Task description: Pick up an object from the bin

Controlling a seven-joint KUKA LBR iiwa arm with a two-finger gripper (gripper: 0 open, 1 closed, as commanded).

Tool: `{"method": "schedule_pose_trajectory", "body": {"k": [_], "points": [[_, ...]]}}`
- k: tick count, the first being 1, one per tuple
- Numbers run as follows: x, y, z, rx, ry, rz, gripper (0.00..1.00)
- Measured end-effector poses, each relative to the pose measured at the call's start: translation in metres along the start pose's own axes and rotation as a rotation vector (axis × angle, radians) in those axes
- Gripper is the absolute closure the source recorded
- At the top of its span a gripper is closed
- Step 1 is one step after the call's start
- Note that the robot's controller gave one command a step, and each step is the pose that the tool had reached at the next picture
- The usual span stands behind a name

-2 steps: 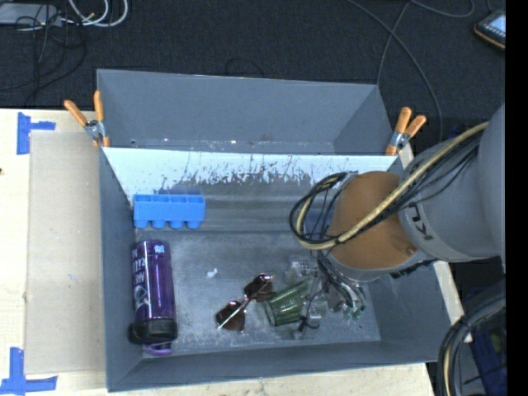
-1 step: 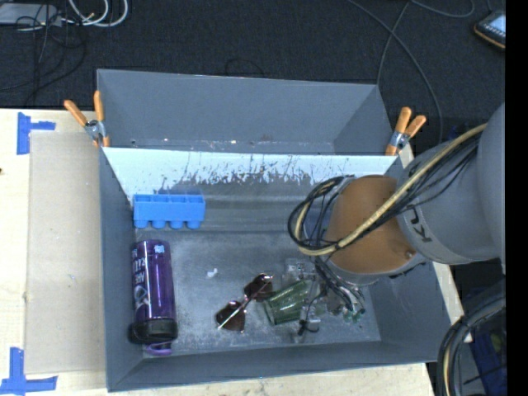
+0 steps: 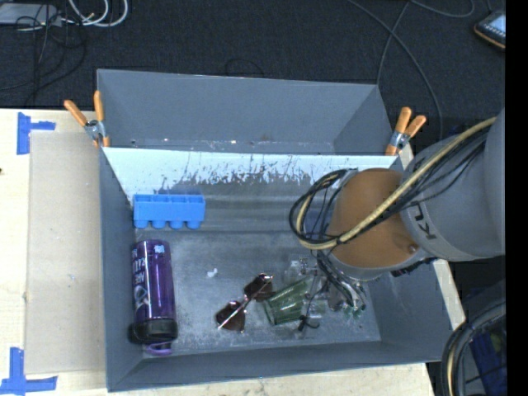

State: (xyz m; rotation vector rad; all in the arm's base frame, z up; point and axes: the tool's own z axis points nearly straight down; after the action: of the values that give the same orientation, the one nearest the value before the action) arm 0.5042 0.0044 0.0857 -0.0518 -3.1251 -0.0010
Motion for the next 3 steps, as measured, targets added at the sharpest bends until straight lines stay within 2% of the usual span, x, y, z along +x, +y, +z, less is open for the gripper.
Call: {"method": "schedule_pose_trajectory", "body": {"k": [1,3], "points": [[-0.002,0.0,-0.002,0.0,0.001,-0.019,1.0],[-0.005,0.005,0.012,0.0,0.004,-0.005,1.0]]}}
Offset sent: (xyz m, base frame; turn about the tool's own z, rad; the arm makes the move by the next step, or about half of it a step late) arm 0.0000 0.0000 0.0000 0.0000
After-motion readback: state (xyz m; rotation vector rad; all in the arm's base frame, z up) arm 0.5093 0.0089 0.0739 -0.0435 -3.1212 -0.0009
